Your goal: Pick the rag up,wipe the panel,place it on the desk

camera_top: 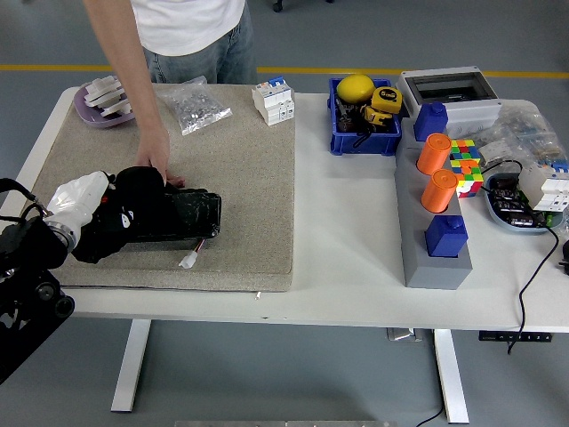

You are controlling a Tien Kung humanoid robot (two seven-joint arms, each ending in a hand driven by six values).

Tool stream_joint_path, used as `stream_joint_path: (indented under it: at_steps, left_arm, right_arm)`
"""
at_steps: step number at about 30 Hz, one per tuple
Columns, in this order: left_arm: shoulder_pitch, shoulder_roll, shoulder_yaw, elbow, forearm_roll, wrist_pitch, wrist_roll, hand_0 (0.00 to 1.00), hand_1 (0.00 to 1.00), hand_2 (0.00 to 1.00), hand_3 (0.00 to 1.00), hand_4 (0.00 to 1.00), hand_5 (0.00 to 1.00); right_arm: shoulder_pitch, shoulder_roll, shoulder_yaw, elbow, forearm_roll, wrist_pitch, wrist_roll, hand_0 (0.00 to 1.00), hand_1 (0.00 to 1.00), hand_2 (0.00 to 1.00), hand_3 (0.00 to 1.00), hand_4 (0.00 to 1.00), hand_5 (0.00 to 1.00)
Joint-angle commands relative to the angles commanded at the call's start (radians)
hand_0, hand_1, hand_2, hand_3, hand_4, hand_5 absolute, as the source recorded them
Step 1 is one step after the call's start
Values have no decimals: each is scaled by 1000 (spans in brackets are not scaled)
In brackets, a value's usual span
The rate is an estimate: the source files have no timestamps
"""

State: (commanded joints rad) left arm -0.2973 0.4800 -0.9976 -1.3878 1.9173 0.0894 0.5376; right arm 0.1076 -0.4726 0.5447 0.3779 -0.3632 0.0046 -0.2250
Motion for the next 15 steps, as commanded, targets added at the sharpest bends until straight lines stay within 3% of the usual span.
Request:
stream_joint_path:
  at_steps: [15]
  left_arm:
    - [13,22,-80,82,45,4,6,207,129,534,546,425,2]
  right_arm:
    - [1,0,2,1,-1,-1,-1,744,588,639,613,998,621]
